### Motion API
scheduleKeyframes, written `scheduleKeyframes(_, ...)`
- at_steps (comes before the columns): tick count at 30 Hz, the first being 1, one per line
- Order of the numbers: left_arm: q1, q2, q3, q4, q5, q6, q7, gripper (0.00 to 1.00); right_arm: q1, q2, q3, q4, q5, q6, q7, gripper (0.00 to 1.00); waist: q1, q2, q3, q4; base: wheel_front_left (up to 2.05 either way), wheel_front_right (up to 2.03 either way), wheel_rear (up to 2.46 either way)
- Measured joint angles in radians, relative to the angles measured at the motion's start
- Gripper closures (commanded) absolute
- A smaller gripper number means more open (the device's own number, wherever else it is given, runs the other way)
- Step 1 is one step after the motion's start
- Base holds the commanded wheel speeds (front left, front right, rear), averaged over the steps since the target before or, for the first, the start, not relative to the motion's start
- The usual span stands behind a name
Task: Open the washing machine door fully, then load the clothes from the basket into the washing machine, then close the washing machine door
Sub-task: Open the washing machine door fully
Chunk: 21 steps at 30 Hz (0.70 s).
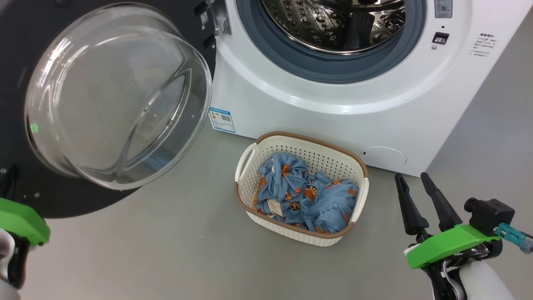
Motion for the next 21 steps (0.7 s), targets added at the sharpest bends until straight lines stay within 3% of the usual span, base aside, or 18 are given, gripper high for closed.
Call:
scheduleKeyframes(1,0.009,0.001,0.0,-0.012,-0.006,0.0,-0.003,1.0,0.004,0.001,0.0,0.0,0.0,0.0,0.0,0.0,0.0,0.0,-0.002,-0.002,0.0,0.0,0.0)
scheduleKeyframes(2,0.019,0.001,-0.001,-0.023,-0.008,0.0,-0.004,0.77,0.009,0.001,0.0,0.0,0.0,0.0,0.0,0.0,0.0,0.0,-0.004,-0.004,0.0,0.0,0.0)
scheduleKeyframes(3,0.029,0.001,-0.002,-0.034,-0.009,0.0,-0.004,0.31,0.014,0.002,0.001,0.0,0.0,0.0,0.0,0.0,0.0,0.0,-0.006,-0.007,0.0,0.0,0.0)
scheduleKeyframes(4,0.04,0.001,-0.002,-0.046,-0.011,0.0,-0.004,0.0,0.016,0.003,0.001,0.001,0.0,0.0,0.0,0.0,0.0,0.0,-0.007,-0.01,0.0,0.0,0.0)
scheduleKeyframes(13,0.135,0.0,-0.004,-0.201,-0.034,0.007,-0.001,0.0,0.015,0.002,0.014,0.001,0.0,0.0,0.0,0.0,0.0,0.0,-0.012,-0.041,0.0,0.0,0.0)
scheduleKeyframes(21,0.236,-0.008,-0.001,-0.375,-0.041,0.066,0.001,0.0,0.015,-0.002,0.017,-0.004,-0.002,0.0,0.0,0.0,0.0,0.0,-0.012,-0.083,0.0,0.0,0.0)
